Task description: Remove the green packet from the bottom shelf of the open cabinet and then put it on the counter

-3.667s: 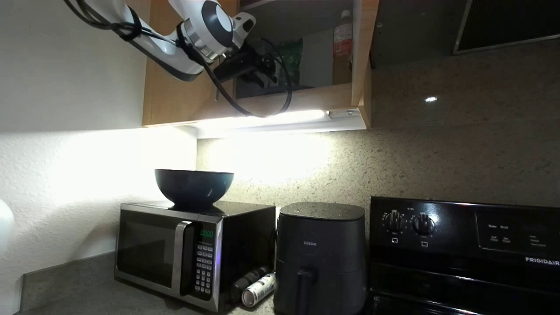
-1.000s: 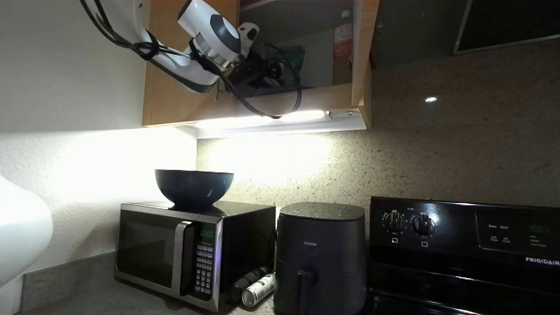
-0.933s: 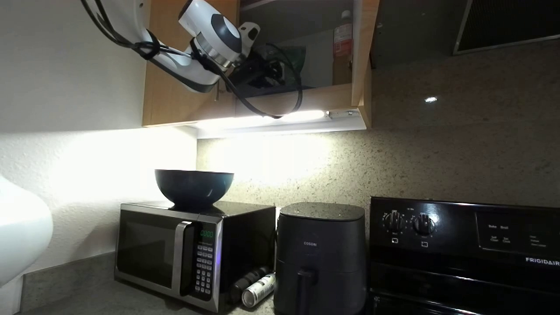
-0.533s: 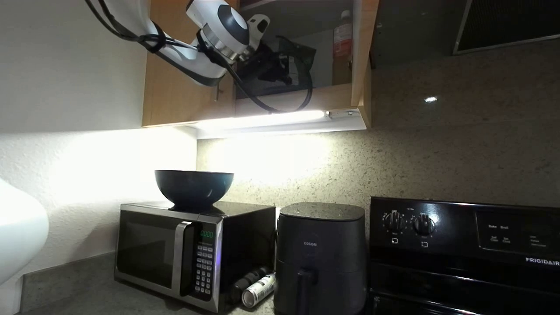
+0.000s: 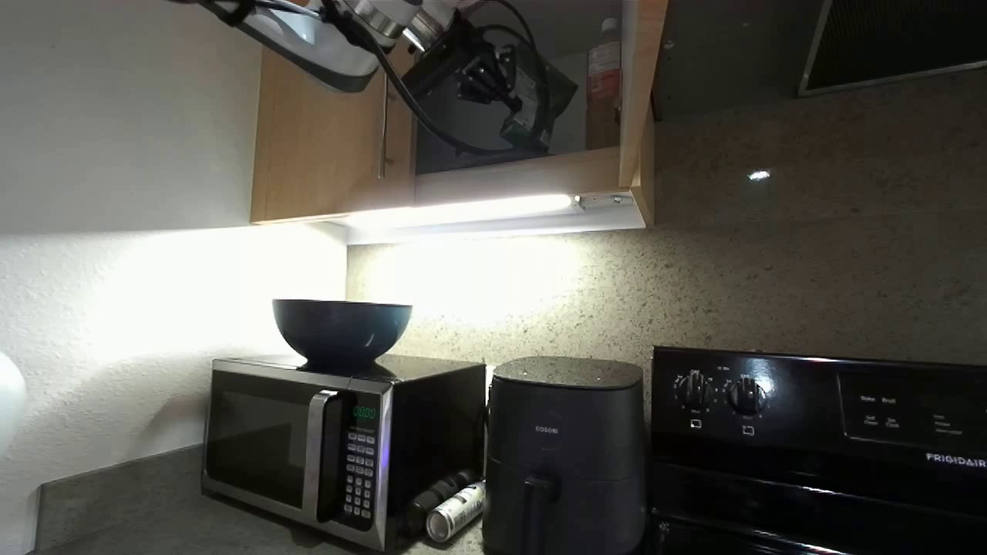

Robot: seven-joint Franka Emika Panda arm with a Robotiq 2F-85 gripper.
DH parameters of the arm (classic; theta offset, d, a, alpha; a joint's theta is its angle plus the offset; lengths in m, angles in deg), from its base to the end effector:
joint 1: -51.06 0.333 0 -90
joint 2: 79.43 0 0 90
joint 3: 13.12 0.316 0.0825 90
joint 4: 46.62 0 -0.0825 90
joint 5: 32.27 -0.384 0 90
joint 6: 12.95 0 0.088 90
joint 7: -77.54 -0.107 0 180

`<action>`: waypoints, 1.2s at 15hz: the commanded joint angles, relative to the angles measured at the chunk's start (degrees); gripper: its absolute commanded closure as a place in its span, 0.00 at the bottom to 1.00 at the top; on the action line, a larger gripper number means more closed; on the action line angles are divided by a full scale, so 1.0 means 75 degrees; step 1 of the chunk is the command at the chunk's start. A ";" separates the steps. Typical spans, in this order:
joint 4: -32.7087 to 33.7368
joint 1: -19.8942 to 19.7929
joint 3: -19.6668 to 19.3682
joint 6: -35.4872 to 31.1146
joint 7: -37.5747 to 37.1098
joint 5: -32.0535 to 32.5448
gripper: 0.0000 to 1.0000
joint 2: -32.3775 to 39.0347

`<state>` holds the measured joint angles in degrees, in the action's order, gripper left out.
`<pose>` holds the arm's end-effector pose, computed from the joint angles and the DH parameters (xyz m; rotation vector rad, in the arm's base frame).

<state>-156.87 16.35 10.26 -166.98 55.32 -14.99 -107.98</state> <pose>0.4476 -0.0057 0.8113 2.2548 -0.3571 1.6320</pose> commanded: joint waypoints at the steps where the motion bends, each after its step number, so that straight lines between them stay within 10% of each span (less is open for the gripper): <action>1: -0.0583 0.1033 -0.1052 0.0506 0.0059 0.0083 1.00 -0.0826; 11: -0.1253 0.1771 -0.1984 0.0404 0.0156 0.0001 1.00 -0.1820; 12: -0.1297 0.1718 -0.1990 0.0292 0.0108 0.0039 0.74 -0.1834; 13: -0.1025 0.1670 -0.1890 0.0557 0.0018 -0.0016 0.98 -0.1683; 18: -0.1088 0.1663 -0.1926 0.0520 0.0025 -0.0026 0.74 -0.1711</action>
<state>-165.21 28.90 -4.23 -163.18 55.32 -14.99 -120.90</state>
